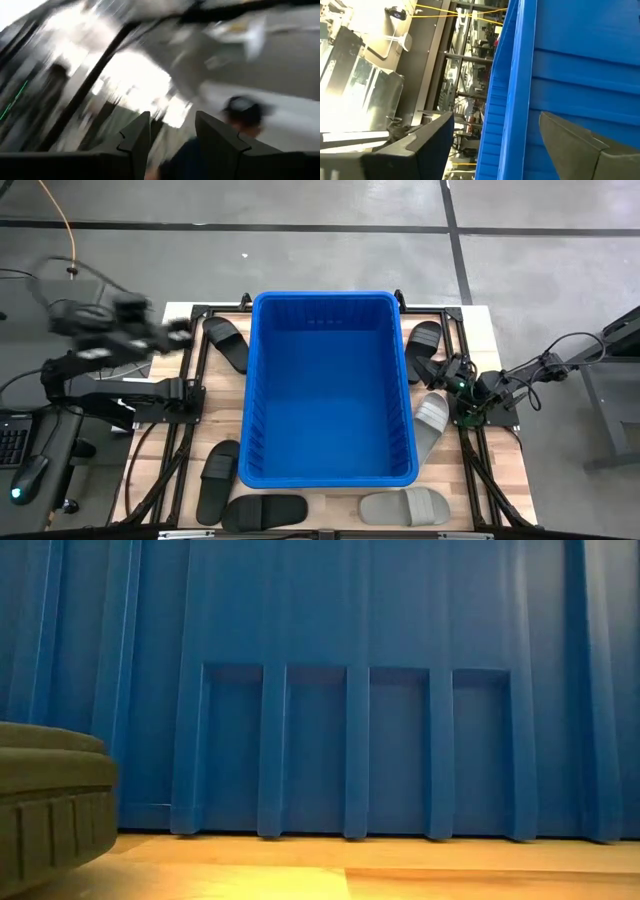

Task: Pick and place slides into bin
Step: Put the black slide into the blue bin

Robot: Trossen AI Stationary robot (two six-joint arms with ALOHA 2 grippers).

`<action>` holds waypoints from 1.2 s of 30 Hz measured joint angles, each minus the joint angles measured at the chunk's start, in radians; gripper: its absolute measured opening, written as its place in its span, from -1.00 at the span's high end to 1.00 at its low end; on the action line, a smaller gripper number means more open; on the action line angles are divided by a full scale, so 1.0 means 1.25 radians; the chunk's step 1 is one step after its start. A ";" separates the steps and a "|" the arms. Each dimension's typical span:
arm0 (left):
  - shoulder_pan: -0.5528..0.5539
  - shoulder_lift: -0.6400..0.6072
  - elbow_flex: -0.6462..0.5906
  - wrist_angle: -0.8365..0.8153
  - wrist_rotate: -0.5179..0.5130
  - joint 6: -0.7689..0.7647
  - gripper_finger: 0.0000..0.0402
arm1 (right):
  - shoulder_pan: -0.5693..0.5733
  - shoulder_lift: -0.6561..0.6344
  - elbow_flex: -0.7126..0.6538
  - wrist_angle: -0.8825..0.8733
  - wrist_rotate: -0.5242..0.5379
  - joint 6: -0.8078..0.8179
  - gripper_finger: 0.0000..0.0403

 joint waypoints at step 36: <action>0.229 0.275 -0.048 -1.491 -0.379 1.013 0.21 | 0.001 0.000 -0.001 -0.035 -0.020 0.001 -0.40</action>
